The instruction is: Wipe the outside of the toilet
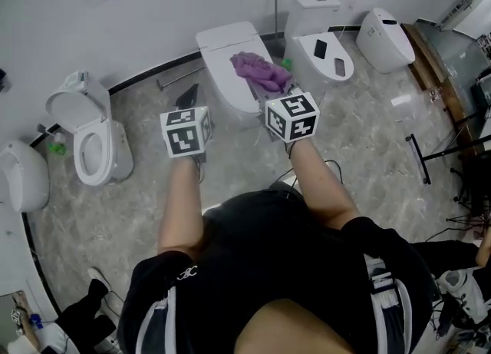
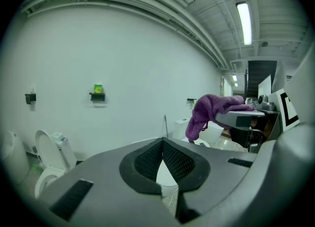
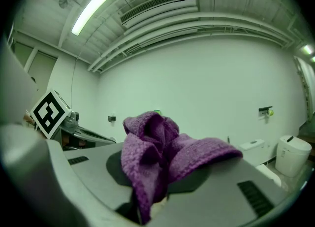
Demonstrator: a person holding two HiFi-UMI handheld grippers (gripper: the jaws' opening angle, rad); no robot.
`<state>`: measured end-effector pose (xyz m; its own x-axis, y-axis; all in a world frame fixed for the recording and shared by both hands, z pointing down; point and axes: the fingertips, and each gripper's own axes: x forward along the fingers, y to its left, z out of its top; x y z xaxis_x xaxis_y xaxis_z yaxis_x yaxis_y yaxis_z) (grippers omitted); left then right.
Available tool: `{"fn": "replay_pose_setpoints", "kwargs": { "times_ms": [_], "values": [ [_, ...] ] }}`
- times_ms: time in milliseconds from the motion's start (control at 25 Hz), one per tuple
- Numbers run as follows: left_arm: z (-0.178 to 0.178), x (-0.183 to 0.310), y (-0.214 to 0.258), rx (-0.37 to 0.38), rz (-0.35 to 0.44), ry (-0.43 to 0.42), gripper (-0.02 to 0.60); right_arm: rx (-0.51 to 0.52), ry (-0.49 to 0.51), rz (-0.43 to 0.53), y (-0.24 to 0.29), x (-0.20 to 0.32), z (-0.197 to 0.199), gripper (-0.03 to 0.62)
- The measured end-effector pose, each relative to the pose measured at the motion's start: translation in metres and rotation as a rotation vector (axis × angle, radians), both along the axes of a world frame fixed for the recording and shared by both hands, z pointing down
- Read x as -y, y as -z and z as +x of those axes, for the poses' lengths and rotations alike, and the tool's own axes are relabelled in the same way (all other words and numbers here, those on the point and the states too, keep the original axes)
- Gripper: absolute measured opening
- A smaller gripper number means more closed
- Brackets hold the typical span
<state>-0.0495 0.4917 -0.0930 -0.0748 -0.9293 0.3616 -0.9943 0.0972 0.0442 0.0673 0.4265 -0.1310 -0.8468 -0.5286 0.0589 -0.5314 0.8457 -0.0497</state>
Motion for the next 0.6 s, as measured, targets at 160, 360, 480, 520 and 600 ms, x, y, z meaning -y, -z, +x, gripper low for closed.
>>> {"fn": "replay_pose_setpoints", "kwargs": {
  "times_ms": [160,360,480,520,600],
  "values": [
    [-0.023,0.013,-0.005,-0.020,0.009,0.031,0.006,-0.013,0.005,-0.017,-0.011,0.018,-0.018,0.097],
    [-0.040,0.037,-0.015,-0.010,-0.008,0.060,0.006,-0.005,0.022,-0.017,-0.018,0.052,-0.031,0.097],
    [-0.051,0.059,-0.023,-0.002,-0.017,0.078,0.006,0.012,0.027,-0.020,-0.024,0.082,-0.038,0.097],
    [-0.056,0.068,-0.026,0.005,-0.023,0.085,0.006,0.017,0.030,-0.025,-0.027,0.093,-0.042,0.097],
    [-0.064,0.089,-0.029,0.023,-0.036,0.093,0.006,0.026,0.034,-0.039,-0.034,0.118,-0.047,0.097]
  ]
}}
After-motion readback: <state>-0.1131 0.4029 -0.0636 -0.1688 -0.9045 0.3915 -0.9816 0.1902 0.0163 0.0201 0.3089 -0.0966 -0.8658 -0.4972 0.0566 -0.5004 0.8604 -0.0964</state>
